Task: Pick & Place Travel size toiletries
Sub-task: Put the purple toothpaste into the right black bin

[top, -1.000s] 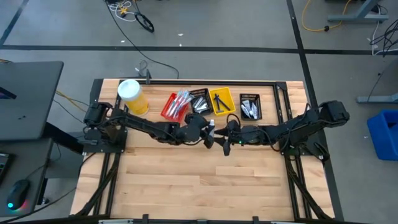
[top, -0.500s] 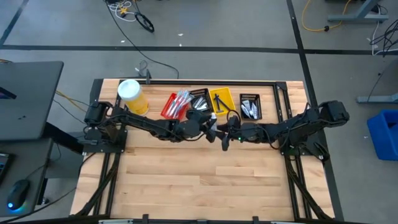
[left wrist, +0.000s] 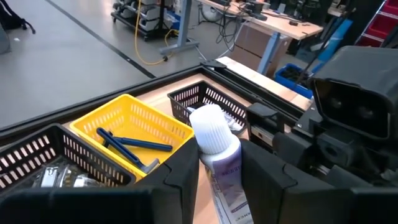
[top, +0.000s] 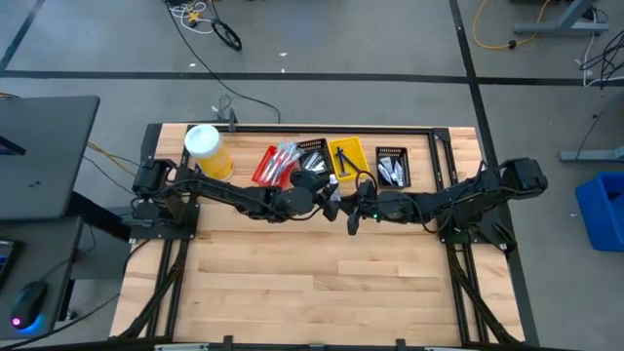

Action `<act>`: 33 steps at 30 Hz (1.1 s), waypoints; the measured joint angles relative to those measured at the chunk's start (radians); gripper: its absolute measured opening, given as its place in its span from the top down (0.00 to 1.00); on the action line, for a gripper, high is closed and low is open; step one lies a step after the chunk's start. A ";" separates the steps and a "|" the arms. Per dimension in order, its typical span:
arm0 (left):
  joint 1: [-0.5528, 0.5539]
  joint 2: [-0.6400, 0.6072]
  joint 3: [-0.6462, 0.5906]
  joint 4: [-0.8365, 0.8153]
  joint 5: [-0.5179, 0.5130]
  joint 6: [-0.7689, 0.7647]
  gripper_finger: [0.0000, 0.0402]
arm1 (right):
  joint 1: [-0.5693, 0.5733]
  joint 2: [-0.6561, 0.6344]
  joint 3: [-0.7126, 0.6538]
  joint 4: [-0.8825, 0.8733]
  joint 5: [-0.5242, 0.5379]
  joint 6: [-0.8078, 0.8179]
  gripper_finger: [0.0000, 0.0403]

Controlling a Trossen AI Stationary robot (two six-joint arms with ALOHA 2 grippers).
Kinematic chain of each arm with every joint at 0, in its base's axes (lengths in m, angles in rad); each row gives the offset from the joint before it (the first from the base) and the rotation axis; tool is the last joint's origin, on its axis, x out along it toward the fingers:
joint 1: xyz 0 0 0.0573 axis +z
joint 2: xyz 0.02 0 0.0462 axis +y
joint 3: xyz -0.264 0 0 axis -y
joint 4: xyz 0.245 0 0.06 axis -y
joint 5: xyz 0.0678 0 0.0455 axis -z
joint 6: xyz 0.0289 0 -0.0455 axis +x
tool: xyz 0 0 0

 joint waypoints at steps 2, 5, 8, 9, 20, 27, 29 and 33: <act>0.000 0.000 0.000 0.000 -0.001 0.010 0.72 | 0.000 0.000 0.000 0.003 0.001 -0.005 0.91; 0.000 0.000 0.000 0.000 -0.001 0.011 0.72 | 0.000 0.000 0.000 0.004 0.002 -0.006 0.95; 0.000 0.000 0.000 0.001 -0.001 0.016 0.70 | 0.000 0.000 0.000 0.005 0.011 -0.006 0.98; 0.000 0.000 0.000 0.001 0.001 0.023 0.70 | 0.000 0.000 0.000 0.004 0.023 -0.006 0.99; -0.002 -0.001 0.000 -0.051 0.045 0.041 0.57 | 0.000 -0.012 0.000 -0.066 0.131 -0.023 1.00; -0.002 -0.001 0.000 -0.116 0.042 0.021 0.53 | -0.040 -0.174 0.000 -0.503 0.288 0.112 1.00; -0.002 -0.001 0.000 -0.130 0.040 0.011 0.53 | -0.085 -0.251 0.001 -0.659 0.278 0.180 1.00; -0.002 -0.001 0.000 -0.129 0.039 0.010 0.53 | -0.220 -0.372 0.000 -0.949 0.207 0.270 1.00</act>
